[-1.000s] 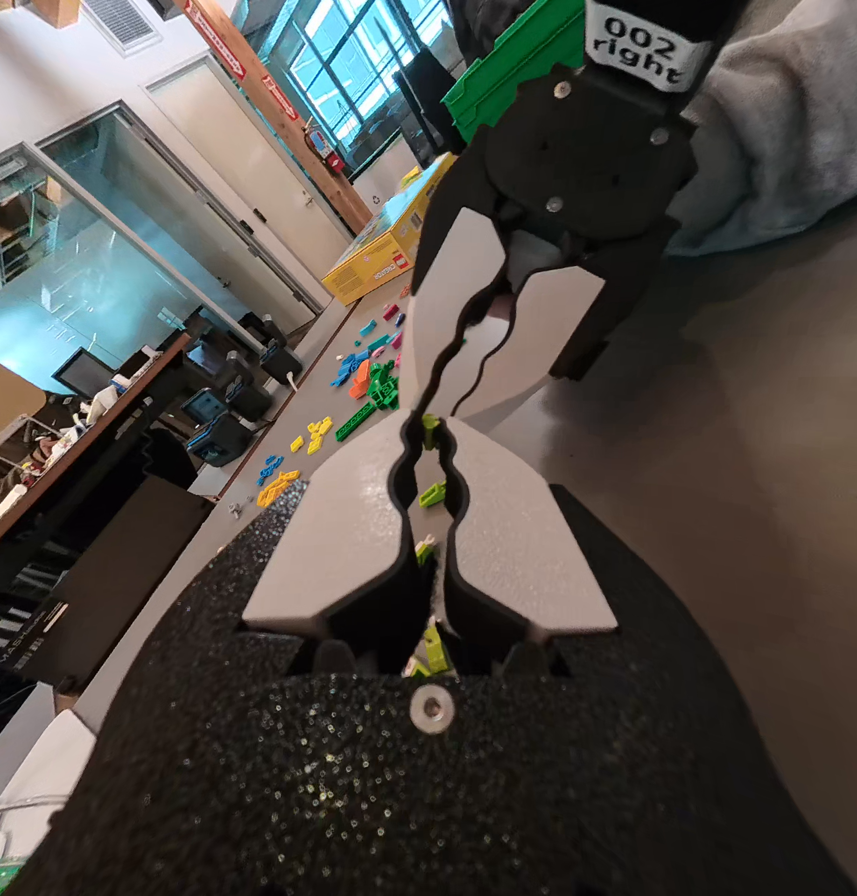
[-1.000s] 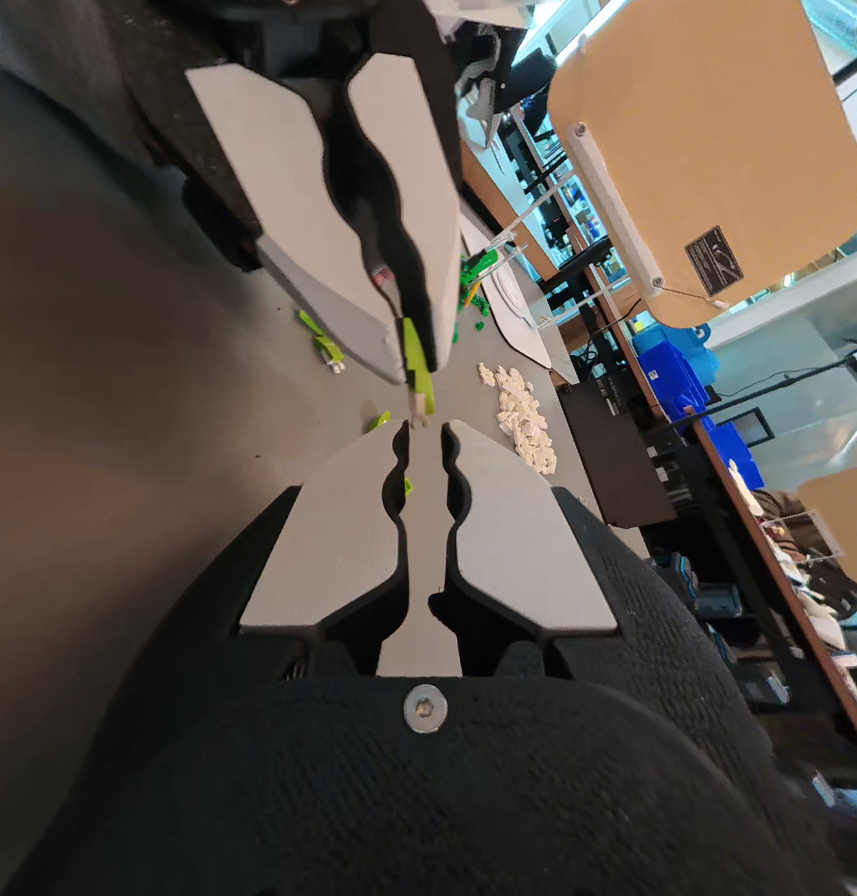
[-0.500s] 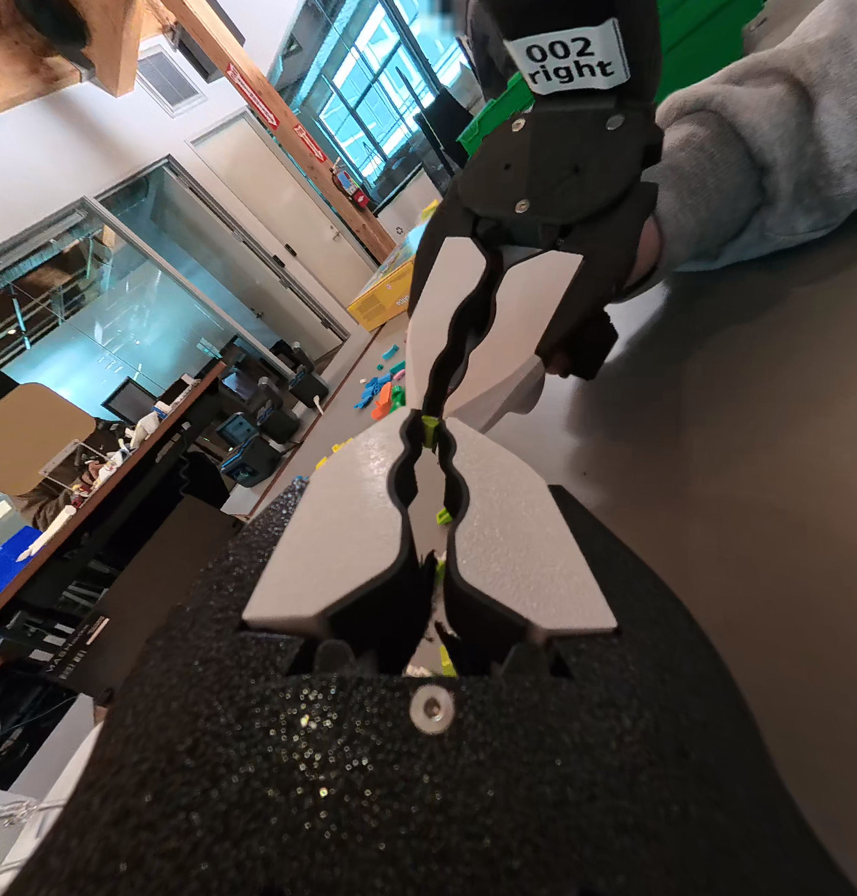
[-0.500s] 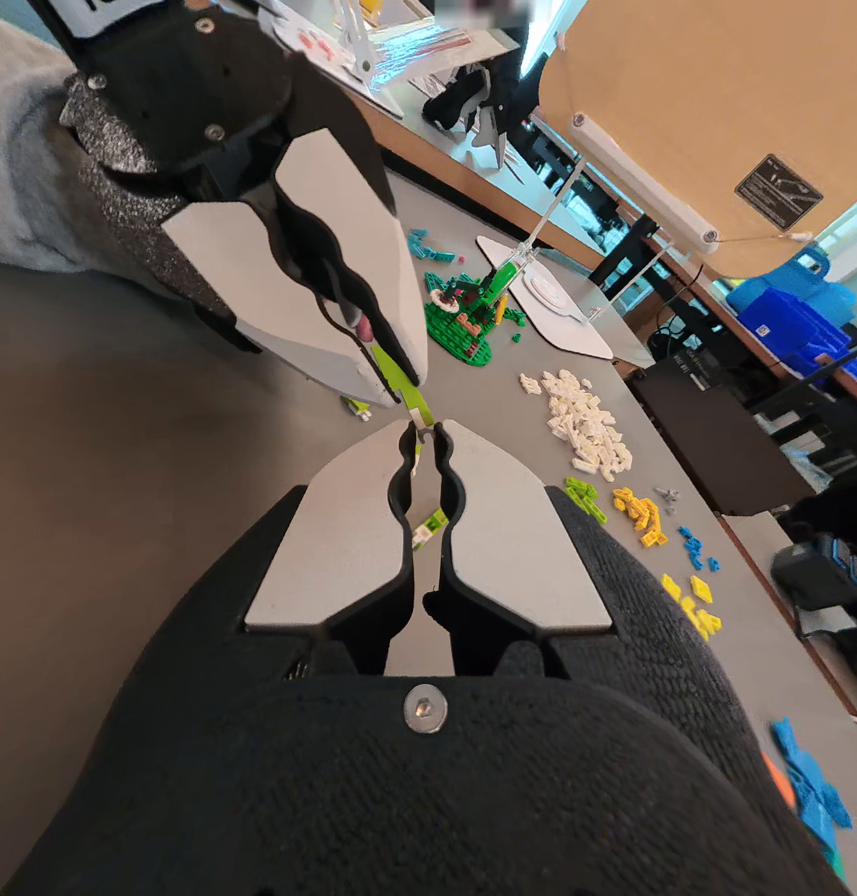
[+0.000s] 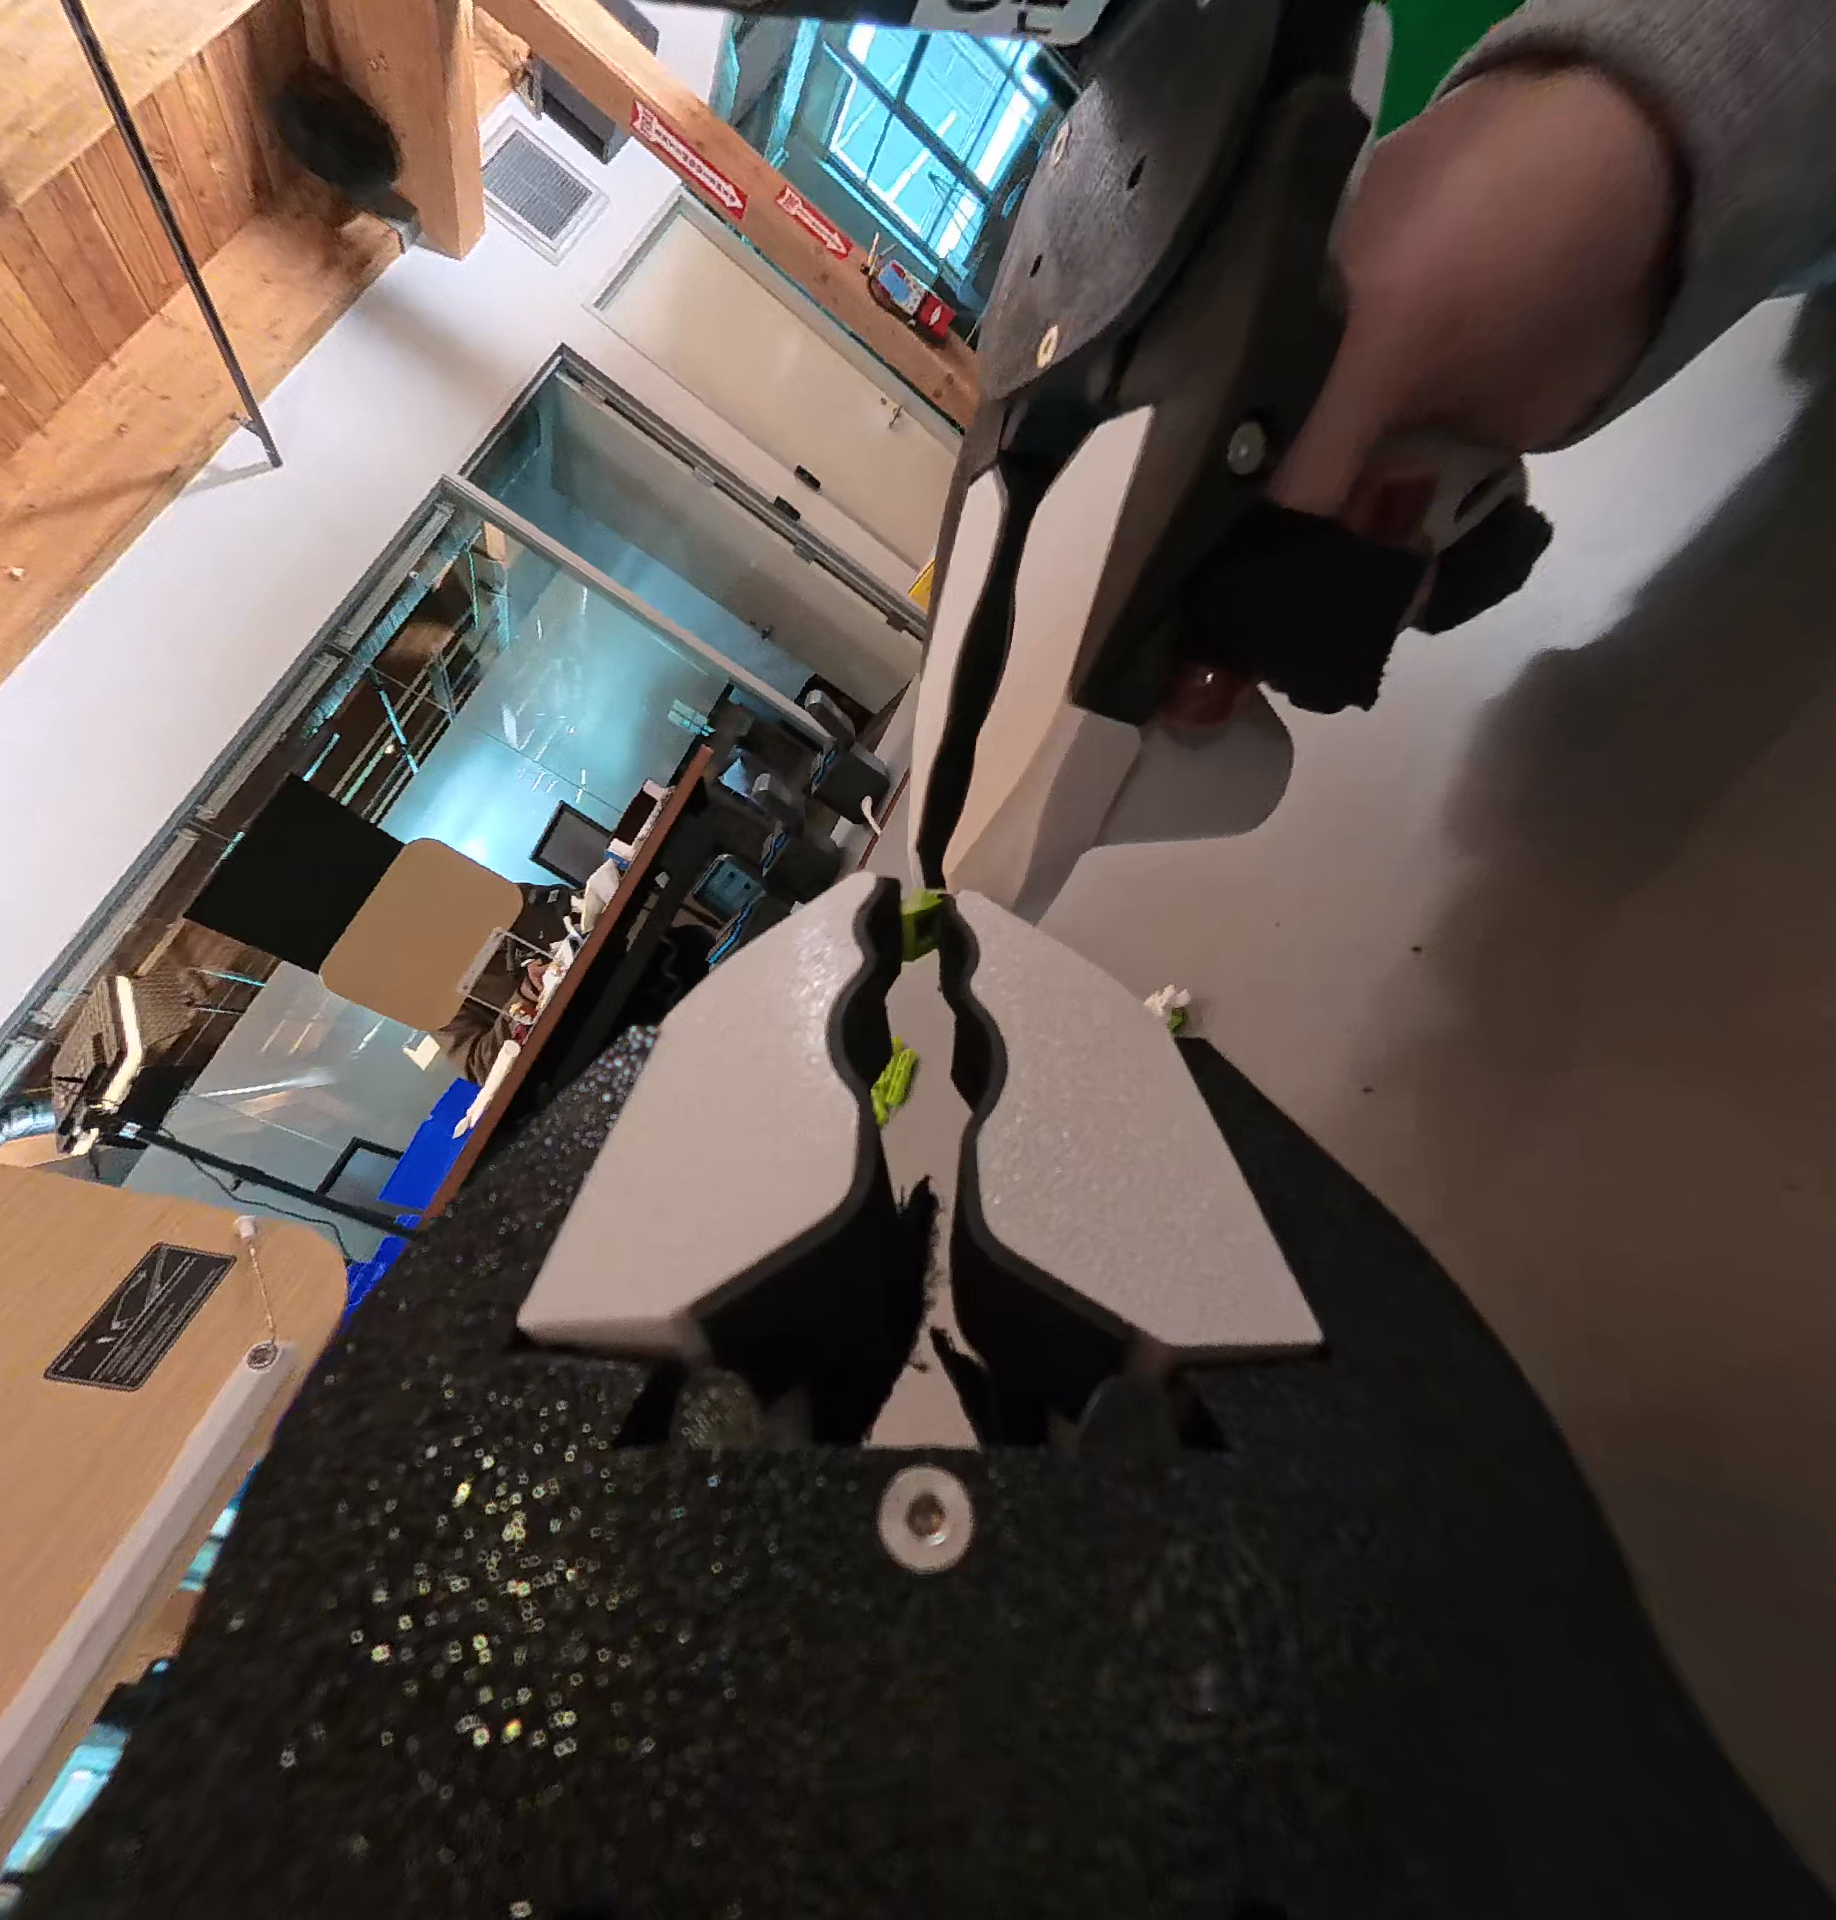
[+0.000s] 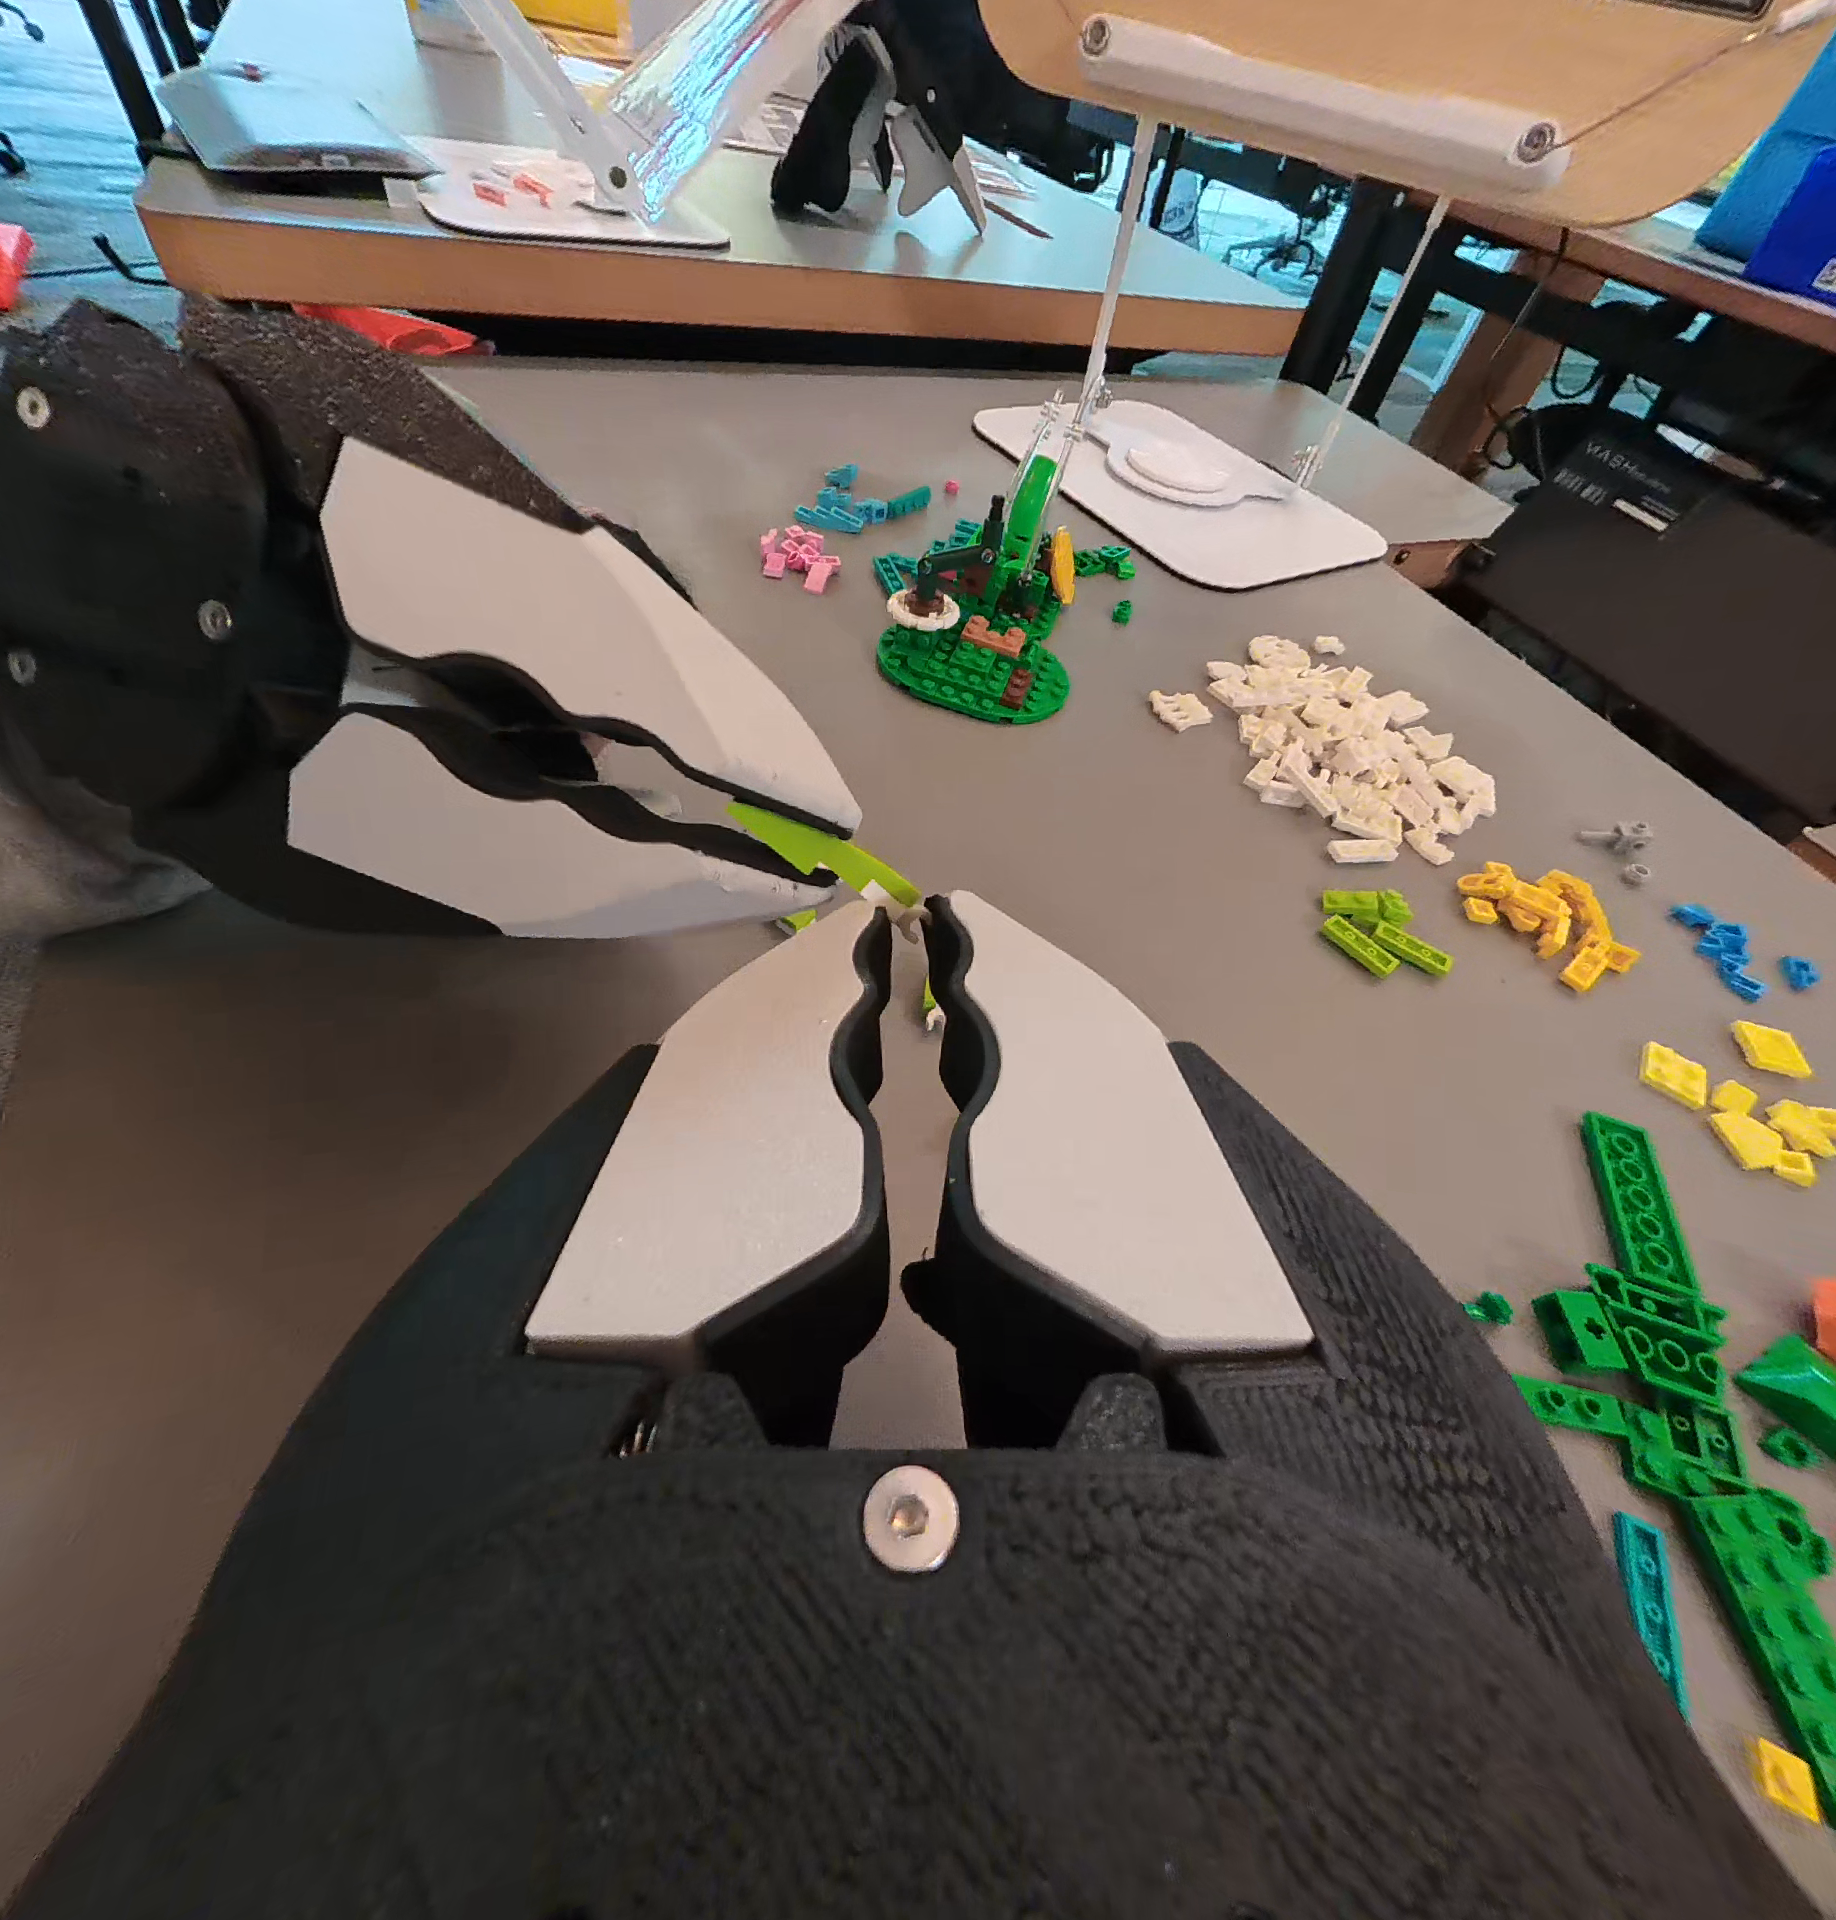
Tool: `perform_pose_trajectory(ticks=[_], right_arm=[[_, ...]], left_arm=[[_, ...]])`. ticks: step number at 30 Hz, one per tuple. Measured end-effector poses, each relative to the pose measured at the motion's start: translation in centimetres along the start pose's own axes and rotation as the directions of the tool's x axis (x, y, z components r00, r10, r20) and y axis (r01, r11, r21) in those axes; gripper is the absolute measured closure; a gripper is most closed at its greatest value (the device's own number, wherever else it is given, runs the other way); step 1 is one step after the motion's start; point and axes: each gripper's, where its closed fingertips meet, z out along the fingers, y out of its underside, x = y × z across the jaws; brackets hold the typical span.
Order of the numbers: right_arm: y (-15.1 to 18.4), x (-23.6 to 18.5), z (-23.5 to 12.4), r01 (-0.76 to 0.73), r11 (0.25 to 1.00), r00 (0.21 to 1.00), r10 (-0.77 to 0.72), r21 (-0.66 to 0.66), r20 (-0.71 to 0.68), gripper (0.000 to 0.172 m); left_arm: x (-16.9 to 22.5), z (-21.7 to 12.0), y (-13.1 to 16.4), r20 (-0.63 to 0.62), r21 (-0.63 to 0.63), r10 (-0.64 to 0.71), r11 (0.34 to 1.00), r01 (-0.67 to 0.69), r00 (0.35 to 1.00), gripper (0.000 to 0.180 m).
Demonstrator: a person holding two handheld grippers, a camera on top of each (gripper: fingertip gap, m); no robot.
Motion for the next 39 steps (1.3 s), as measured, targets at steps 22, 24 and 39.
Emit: perform_pose_trajectory(ticks=[22, 24, 39], right_arm=[[-0.5, 0.6, -0.7, 0.598, 0.790, 0.763, -0.613, -0.135, -0.205, 0.168], [-0.6, 0.6, -0.7, 0.610, 0.781, 0.751, -0.624, -0.137, -0.216, 0.168], [-1.6, 1.3, -1.4, 0.812, 0.544, 0.445, -0.811, -0.212, -0.380, 0.168]], left_arm=[[-0.3, 0.2, -0.1, 0.013, -0.009, -0.140, 0.990, 0.140, 0.990, 0.171], [-0.3, 0.2, 0.0, 0.015, -0.012, -0.144, 0.989, 0.144, 0.989, 0.171], [-0.5, 0.6, 0.0, -0.062, -0.009, -0.488, 0.872, 0.489, 0.871, 0.171]])
